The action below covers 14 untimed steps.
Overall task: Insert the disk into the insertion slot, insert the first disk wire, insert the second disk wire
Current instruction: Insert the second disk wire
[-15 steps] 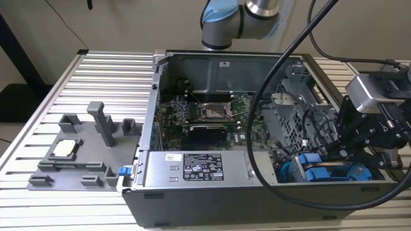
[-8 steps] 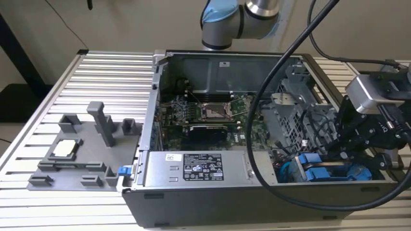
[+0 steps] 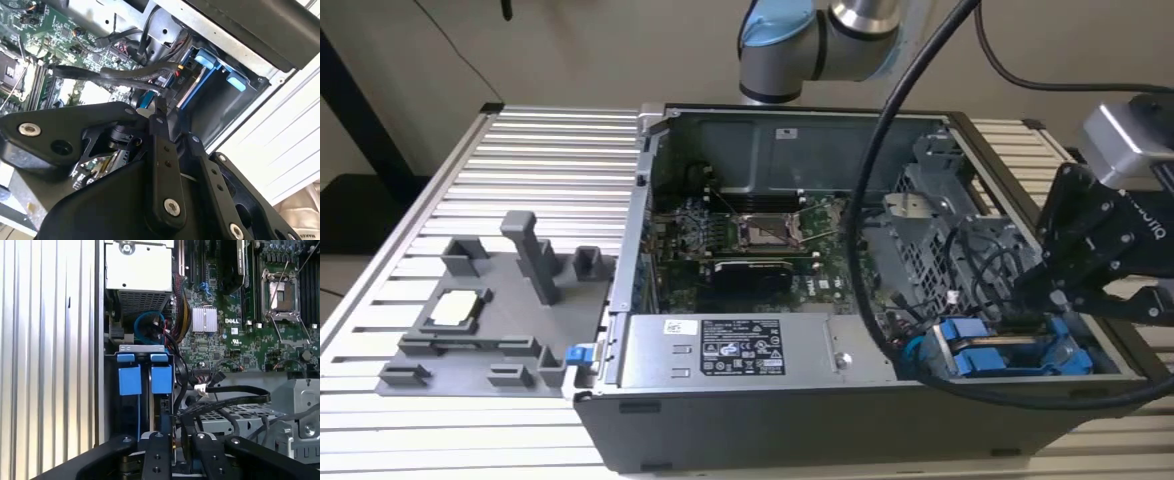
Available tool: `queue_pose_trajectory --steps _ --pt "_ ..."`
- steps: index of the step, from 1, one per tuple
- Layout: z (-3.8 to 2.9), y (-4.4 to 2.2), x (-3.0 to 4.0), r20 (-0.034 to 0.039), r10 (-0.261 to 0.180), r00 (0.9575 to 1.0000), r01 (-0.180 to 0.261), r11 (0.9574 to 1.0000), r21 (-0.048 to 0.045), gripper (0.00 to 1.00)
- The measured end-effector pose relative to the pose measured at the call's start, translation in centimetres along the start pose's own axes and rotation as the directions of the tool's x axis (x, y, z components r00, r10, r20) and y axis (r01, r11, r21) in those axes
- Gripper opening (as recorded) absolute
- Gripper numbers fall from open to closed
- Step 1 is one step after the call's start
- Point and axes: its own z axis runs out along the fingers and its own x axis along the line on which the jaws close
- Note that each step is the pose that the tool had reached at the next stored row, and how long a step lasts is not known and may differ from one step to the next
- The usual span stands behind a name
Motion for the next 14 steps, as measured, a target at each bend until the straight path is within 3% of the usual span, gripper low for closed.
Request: queue_pose_trajectory --steps 5,14 --pt "-2.15 0.22 -0.36 -0.0003 0.000 1.0000 0.000 1.0000 0.0000 0.24" --pt "-2.18 0.22 -0.36 0.0000 0.000 1.0000 0.000 1.0000 0.0000 0.24"
